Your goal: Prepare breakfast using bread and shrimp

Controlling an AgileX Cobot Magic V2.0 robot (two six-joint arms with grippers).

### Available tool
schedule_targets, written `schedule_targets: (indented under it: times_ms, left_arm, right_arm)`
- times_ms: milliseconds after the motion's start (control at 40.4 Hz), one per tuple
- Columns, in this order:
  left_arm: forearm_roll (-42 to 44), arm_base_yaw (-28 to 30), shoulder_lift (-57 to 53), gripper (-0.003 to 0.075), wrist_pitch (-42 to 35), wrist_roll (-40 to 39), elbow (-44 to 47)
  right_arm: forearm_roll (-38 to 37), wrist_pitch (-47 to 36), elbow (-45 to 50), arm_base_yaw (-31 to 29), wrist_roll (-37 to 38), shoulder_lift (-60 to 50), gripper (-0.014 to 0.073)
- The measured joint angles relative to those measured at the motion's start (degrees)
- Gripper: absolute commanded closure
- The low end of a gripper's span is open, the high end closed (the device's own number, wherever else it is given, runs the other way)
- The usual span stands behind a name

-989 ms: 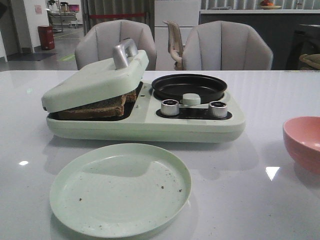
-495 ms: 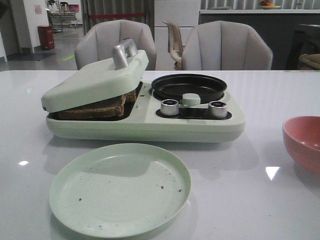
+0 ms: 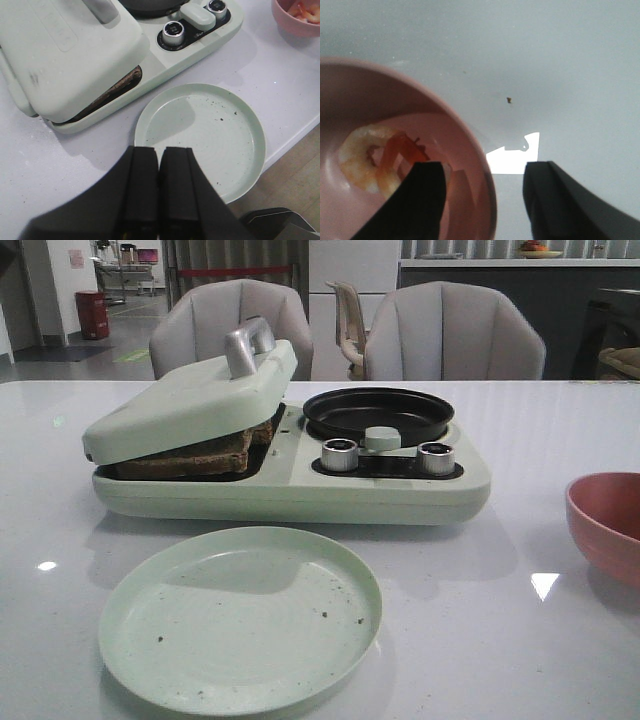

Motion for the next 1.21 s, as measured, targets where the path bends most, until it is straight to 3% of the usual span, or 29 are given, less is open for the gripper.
schedule_targets:
  times_ms: [272, 470, 816, 1014, 1212]
  left_arm:
    - [0.0, 0.0, 0.0, 0.062, 0.0, 0.0, 0.0]
    - [0.0, 0.0, 0.0, 0.062, 0.0, 0.0, 0.0]
    - [0.0, 0.0, 0.0, 0.062, 0.0, 0.0, 0.0]
    - [0.0, 0.0, 0.0, 0.062, 0.0, 0.0, 0.0]
    - [0.0, 0.0, 0.0, 0.062, 0.0, 0.0, 0.0]
  right_arm:
    - [0.0, -1.4, -1.1, 0.0, -0.2, 2.2, 0.0419]
    - [0.5, -1.6, -1.2, 0.0, -0.3, 2.2, 0.0543]
    - [-0.8, -0.9, -8.5, 5.8, -2.9, -3.9, 0.0552]
    - [-10.9, 1.7, -19.7, 15.0, -1.7, -5.4, 0.0548]
    - [-31.6, 2.8, -26.7, 25.4, 11.8, -5.0, 0.0548]
